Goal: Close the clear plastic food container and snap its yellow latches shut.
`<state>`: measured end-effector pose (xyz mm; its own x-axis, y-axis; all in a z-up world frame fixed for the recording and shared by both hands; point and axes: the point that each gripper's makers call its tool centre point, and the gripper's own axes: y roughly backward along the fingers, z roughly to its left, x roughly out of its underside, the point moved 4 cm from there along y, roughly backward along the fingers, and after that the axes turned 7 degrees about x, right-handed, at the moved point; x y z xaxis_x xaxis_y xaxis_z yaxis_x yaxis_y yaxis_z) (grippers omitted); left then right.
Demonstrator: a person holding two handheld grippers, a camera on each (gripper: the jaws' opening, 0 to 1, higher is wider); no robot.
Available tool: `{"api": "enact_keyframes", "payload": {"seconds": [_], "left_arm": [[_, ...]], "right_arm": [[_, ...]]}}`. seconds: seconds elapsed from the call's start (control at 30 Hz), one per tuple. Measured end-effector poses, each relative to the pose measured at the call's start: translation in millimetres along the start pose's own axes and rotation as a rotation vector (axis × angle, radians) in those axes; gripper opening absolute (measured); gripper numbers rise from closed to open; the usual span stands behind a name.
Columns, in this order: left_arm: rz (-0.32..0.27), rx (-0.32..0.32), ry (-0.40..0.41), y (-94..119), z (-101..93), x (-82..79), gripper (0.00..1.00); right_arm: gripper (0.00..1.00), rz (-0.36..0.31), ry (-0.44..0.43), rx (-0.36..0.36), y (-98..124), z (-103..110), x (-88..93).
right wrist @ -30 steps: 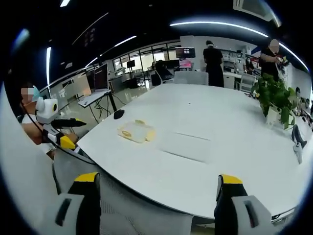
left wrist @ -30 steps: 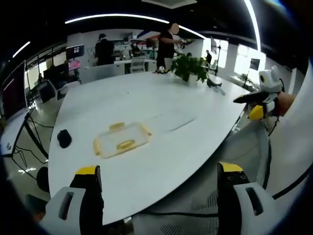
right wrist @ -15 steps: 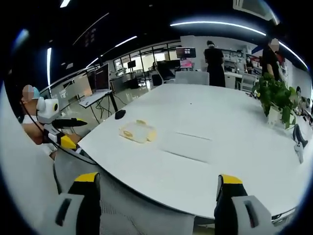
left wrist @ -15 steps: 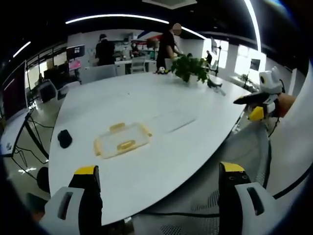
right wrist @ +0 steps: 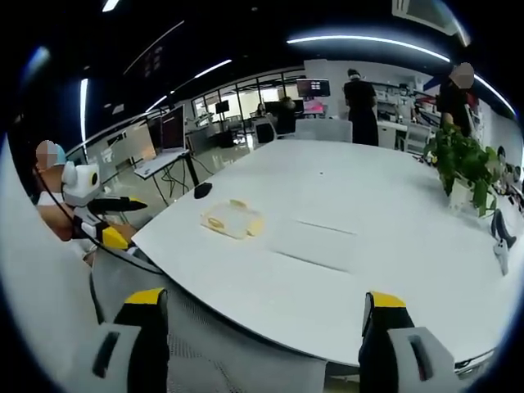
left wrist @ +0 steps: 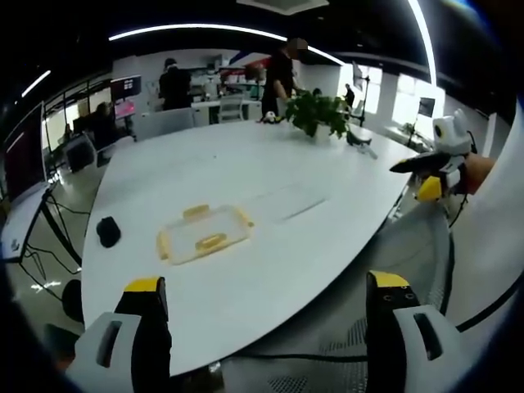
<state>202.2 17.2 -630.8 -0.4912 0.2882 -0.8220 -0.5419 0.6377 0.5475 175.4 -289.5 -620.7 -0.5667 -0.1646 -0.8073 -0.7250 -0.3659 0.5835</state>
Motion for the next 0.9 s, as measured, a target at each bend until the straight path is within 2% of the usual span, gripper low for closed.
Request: {"api": "enact_keyframes", "payload": {"seconds": [0.47, 0.7, 0.8, 0.9], "left_arm": [[-0.004, 0.005, -0.022, 1, 0.5, -0.5, 0.99], [0.002, -0.002, -0.029, 3, 8.4, -1.1, 0.99], [-0.005, 0.004, -0.028, 4, 11.2, -3.2, 0.99], [-0.017, 0.012, -0.031, 4, 12.7, -5.8, 0.99]], "right_arm": [[0.99, -0.013, 0.044, -0.019, -4, 4, -10.3], [0.99, -0.034, 0.083, -0.029, -9, 7, -15.9], [0.88, -0.045, 0.094, -0.050, -11, 10, -19.6], [0.92, -0.055, 0.095, -0.052, -15, 12, -25.5]]}}
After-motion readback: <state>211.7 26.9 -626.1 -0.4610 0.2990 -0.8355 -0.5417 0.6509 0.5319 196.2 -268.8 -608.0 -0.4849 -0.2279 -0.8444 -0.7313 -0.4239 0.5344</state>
